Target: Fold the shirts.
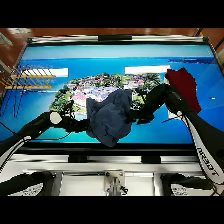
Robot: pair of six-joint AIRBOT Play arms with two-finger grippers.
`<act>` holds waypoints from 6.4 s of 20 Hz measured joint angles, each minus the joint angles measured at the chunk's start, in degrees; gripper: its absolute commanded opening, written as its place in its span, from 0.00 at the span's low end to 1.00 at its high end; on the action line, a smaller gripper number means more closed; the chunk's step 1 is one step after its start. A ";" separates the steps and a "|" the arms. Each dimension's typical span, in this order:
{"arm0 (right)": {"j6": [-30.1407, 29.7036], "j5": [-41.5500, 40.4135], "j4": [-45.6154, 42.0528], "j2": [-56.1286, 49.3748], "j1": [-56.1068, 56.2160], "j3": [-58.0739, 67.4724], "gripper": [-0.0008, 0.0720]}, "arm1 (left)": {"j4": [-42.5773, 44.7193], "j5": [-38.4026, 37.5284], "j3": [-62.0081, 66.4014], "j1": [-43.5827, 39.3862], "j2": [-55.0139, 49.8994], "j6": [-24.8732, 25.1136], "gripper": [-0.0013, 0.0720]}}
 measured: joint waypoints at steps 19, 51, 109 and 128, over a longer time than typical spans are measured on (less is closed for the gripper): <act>-13.44 11.78 1.75 21.49 -2.45 16.85 0.11 | 27.45 -6.32 32.85 -0.04 18.58 -0.50 0.06; 0.63 2.75 -7.52 8.15 -8.59 5.07 0.91 | 28.41 -5.11 5.64 1.46 27.54 -1.18 0.06; 8.63 16.31 -4.48 9.20 -20.31 7.48 0.72 | 19.21 -14.01 15.82 17.00 26.67 4.42 0.06; 8.41 17.64 12.44 25.31 -8.79 -38.64 0.81 | 18.25 -10.95 15.37 17.00 26.58 7.41 0.06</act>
